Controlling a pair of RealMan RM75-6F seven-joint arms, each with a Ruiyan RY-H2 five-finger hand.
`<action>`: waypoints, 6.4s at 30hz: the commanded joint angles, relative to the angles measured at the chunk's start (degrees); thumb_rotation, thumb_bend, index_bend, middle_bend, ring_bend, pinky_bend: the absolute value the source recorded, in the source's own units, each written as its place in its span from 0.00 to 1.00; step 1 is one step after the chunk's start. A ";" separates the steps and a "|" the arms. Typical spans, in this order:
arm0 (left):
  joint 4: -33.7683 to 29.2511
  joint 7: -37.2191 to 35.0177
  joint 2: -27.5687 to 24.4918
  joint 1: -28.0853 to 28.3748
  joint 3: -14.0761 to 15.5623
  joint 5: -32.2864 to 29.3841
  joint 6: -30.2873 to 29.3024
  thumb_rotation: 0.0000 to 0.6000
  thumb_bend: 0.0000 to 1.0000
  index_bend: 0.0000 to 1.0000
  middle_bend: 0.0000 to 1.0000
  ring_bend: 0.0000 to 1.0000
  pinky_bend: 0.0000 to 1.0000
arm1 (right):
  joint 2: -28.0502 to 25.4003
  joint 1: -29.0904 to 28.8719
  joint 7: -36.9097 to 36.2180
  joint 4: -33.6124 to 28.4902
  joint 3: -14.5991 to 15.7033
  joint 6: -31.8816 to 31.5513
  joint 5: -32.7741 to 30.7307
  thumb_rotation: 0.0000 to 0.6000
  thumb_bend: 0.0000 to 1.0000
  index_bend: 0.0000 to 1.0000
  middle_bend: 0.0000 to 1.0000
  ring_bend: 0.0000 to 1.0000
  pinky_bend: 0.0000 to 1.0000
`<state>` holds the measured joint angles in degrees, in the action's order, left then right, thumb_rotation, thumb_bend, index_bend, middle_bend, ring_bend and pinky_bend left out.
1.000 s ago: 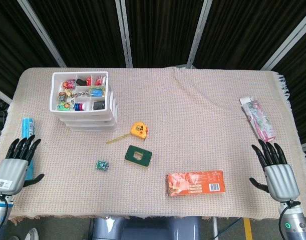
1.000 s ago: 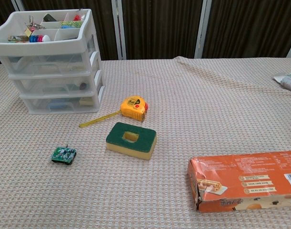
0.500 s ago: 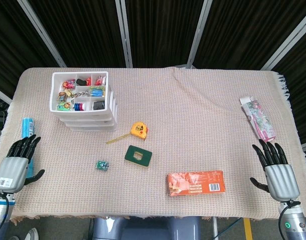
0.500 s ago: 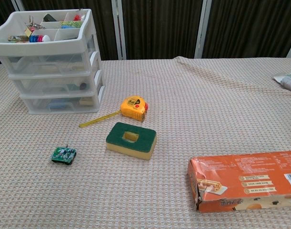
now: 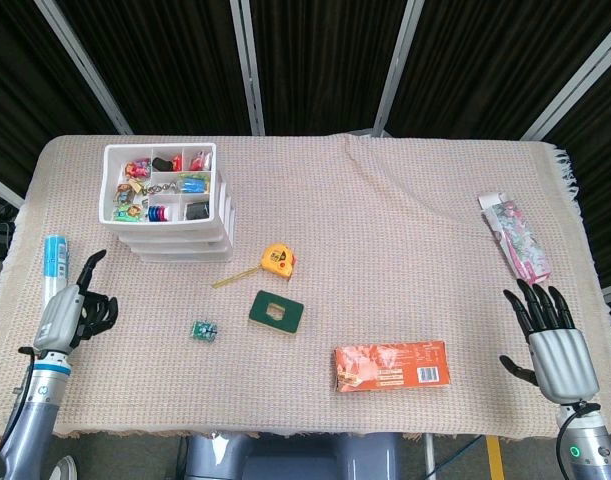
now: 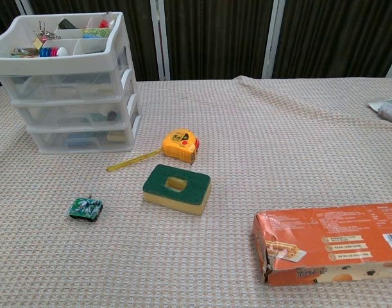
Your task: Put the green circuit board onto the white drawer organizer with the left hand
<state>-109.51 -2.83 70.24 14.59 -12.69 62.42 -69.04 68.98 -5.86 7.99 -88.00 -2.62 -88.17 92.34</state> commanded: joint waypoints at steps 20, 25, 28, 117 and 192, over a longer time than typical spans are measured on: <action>4.46 -4.46 6.24 13.78 -7.34 -24.11 15.91 1.00 0.58 0.07 0.91 0.87 0.67 | -0.06 -0.21 -0.27 -0.13 -0.06 0.59 -0.32 1.00 0.01 0.10 0.00 0.00 0.00; 5.39 -3.75 8.31 15.36 -7.66 -25.69 14.98 1.00 0.59 0.10 0.92 0.87 0.67 | -0.14 -0.23 -0.50 -0.16 -0.05 0.67 -0.34 1.00 0.01 0.10 0.00 0.00 0.00; 5.83 -3.61 9.32 15.92 -7.87 -25.96 14.09 1.00 0.59 0.12 0.92 0.88 0.67 | -0.21 -0.23 -0.61 -0.22 0.00 0.72 -0.33 1.00 0.01 0.10 0.00 0.00 0.00; 0.95 26.49 2.19 8.59 -1.21 2.80 -3.44 1.00 0.59 0.17 0.97 0.90 0.68 | -0.30 -0.04 -0.24 -0.99 -0.05 0.91 -0.87 1.00 0.01 0.10 0.00 0.00 0.00; -6.99 27.12 -3.65 11.46 5.29 -4.47 -2.68 1.00 0.62 0.42 0.98 0.92 0.69 | -0.28 0.02 -0.16 -1.06 -0.04 0.92 -0.86 1.00 0.01 0.10 0.00 0.00 0.00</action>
<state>-116.41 24.47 66.72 26.22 -7.62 57.65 -71.55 68.70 -5.84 7.83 -89.06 -2.66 -87.25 91.48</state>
